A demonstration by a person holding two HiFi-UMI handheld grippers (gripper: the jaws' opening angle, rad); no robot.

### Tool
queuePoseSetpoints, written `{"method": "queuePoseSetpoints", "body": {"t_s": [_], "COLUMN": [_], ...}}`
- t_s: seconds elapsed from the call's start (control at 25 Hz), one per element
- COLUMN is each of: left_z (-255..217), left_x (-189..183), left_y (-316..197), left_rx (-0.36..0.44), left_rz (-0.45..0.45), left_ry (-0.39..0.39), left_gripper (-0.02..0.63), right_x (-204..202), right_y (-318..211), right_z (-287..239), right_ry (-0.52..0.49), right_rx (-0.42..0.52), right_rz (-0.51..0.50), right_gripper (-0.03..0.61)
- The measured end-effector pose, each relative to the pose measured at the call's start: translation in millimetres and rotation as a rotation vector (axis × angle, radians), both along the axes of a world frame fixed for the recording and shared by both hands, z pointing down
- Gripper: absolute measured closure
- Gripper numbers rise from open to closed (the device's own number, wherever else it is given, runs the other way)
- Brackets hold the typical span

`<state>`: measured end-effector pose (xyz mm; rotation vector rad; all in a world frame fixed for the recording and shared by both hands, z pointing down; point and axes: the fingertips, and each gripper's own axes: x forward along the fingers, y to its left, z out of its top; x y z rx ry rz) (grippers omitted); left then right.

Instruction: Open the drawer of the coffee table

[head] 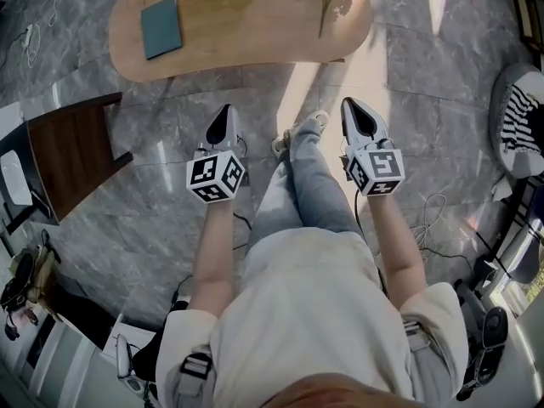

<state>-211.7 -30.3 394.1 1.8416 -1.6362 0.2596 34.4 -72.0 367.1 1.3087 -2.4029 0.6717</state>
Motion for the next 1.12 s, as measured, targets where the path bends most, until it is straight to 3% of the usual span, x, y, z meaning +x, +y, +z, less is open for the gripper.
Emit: {"method": "queuePoseSetpoints", "body": {"t_s": [0.6, 1.0, 1.12], "left_z": [173, 264, 291], "left_x": [-22, -36, -37], "left_y": [-33, -55, -61], "left_rx": [-0.155, -0.195, -0.222], "left_rz": [-0.041, 0.033, 0.085], "left_ry": [0.01, -0.041, -0.051], "left_gripper": [0.615, 0.61, 0.544], "right_x": [18, 23, 26], "right_y": [-41, -61, -70], "right_z": [154, 254, 282], "right_ry": [0.075, 0.131, 0.155], "right_rx": [-0.103, -0.17, -0.196], "right_rz": [0.015, 0.004, -0.001], "right_gripper": [0.577, 0.548, 0.535]}}
